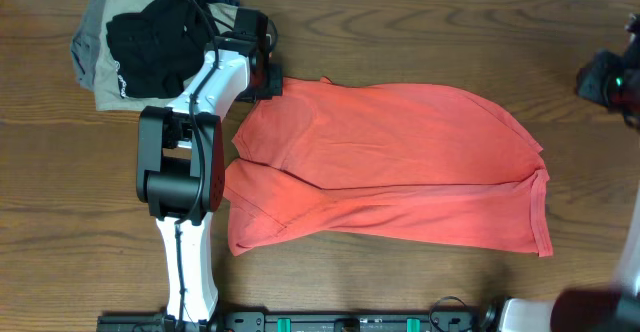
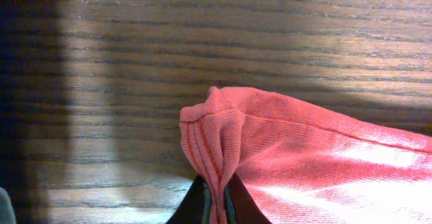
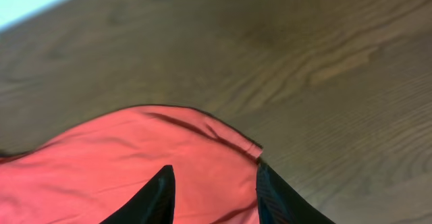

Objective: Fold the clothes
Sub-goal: 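Pull the right-held corner toward the back right with the right gripper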

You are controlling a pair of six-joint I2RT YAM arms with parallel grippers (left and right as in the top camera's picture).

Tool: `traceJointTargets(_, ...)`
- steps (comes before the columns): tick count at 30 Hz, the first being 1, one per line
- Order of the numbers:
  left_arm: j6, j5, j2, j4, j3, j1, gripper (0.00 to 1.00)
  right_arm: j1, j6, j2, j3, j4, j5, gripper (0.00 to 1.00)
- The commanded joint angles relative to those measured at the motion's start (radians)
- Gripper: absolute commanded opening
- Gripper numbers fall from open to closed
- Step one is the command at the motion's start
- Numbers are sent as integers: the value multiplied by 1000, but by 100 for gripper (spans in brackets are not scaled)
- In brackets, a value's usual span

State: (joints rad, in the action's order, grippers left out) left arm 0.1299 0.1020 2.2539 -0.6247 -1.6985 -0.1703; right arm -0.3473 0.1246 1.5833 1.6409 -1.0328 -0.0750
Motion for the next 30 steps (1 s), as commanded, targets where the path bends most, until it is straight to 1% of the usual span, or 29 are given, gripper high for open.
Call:
traceJointTargets(1, -2, -1, 4, -11, -7, 1, 6, 8, -11, 135, 35, -10, 48, 37)
traceJointTargets(5, -2, -1, 4, -11, -7, 1, 6, 3, -10, 252, 39, -12, 86, 37)
traceJointTargets(8, -2, -1, 4, -14, -7, 1, 7, -13, -9, 333, 39, -19, 105, 35)
traceJointTargets(11, -2, -1, 4, -14, -7, 1, 6, -31, 18, 402, 39, -25, 100, 30)
traceJointTargets(14, -2, -1, 4, -14, -7, 1, 6, -39, 29, 452, 39, -42, 97, 29)
traceJointTargets(19, -2, -1, 4, -14, -7, 1, 7, -40, 35, 534, 39, -68, 97, 32)
traceJointTargets(23, -2, -1, 4, -23, -7, 1, 7, -43, 40, 599, 39, -86, 97, 29)
traceJointTargets(30, -2, -1, 4, -25, -7, 1, 7, -44, 44, 637, 39, -85, 93, 28)
